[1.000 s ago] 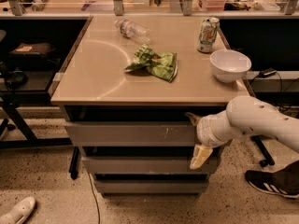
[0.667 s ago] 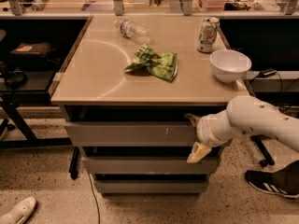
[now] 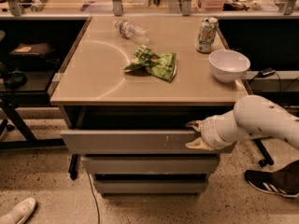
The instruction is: Open top drawer
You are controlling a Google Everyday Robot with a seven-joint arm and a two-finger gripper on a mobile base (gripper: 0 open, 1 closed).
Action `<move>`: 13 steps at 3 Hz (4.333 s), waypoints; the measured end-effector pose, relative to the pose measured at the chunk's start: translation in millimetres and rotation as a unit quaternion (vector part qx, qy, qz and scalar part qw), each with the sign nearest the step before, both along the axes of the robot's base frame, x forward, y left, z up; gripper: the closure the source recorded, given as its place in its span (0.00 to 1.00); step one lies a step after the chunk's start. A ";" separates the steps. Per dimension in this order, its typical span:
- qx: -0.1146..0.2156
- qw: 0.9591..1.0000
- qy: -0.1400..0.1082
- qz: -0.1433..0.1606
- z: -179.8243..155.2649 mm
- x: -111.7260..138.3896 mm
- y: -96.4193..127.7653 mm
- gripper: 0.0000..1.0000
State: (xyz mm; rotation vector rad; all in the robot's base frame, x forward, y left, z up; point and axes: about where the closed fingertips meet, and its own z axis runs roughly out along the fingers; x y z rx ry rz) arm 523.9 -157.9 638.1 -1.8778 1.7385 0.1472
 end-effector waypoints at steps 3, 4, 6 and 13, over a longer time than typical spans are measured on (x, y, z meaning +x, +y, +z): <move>0.000 1.000 0.000 0.000 3.5 -0.3 -0.1 0.63; 0.014 1.000 0.010 0.006 2.3 -0.5 -2.8 0.40; 0.029 0.999 0.035 0.023 1.1 -50.6 -20.0 0.19; 0.041 0.995 0.072 0.047 -5.2 -149.6 -29.8 0.15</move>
Offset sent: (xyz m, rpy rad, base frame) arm -0.0003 -0.0001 0.0034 0.0001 0.0002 -0.0001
